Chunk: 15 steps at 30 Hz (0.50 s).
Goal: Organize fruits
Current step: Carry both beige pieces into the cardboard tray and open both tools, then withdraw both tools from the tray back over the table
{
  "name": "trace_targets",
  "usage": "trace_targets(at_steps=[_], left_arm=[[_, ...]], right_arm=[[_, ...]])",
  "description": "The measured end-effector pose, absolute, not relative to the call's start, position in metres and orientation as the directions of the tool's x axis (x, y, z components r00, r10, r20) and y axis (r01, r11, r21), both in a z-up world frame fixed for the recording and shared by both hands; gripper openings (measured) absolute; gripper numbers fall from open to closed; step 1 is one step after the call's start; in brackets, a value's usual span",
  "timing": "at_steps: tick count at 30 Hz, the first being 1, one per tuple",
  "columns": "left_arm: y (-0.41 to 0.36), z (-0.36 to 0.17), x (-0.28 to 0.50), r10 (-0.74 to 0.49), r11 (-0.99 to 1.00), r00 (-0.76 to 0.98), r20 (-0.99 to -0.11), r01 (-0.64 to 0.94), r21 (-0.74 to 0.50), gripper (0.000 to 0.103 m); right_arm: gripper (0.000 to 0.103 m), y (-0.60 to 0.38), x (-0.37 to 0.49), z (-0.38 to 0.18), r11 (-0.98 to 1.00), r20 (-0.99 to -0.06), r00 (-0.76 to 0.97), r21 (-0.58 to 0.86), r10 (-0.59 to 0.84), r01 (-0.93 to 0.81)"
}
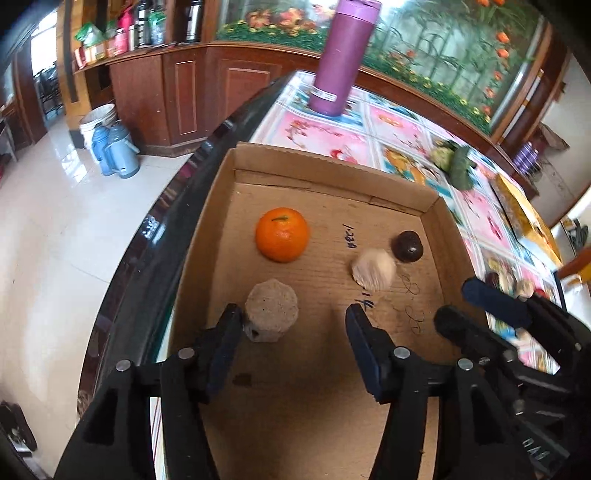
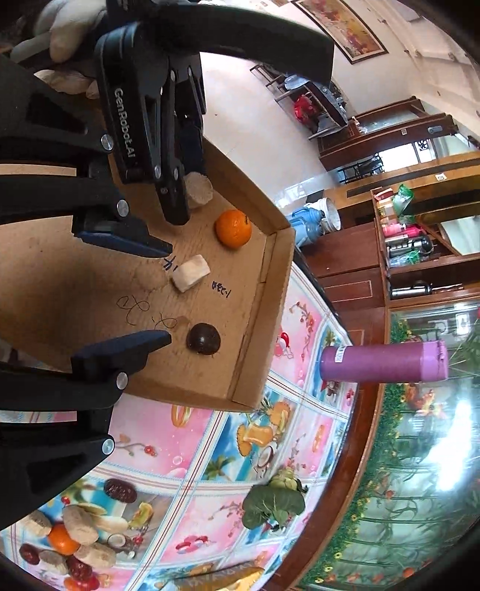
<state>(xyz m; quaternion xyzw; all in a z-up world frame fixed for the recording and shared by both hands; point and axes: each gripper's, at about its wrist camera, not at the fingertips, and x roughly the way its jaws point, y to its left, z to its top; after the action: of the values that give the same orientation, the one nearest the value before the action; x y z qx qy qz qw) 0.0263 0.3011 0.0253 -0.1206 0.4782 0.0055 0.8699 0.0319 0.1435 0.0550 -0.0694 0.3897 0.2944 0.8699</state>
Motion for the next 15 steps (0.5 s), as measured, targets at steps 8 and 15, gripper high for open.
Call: trace_targets(at_steps=[8,15], left_arm=[[0.3,0.028,0.002,-0.131,0.974,0.546,-0.828,-0.084,-0.21,0.057],[0.301,0.058,-0.01,-0.124,0.967,0.636,-0.762,-0.094,-0.237,0.057]], right_arm=[[0.045,0.099,0.009,0.079,0.831,-0.689,0.55,0.139,0.472,-0.538],[0.057,0.011,-0.011,0.102,0.891,-0.643,0.639,0.164,0.422,-0.424]])
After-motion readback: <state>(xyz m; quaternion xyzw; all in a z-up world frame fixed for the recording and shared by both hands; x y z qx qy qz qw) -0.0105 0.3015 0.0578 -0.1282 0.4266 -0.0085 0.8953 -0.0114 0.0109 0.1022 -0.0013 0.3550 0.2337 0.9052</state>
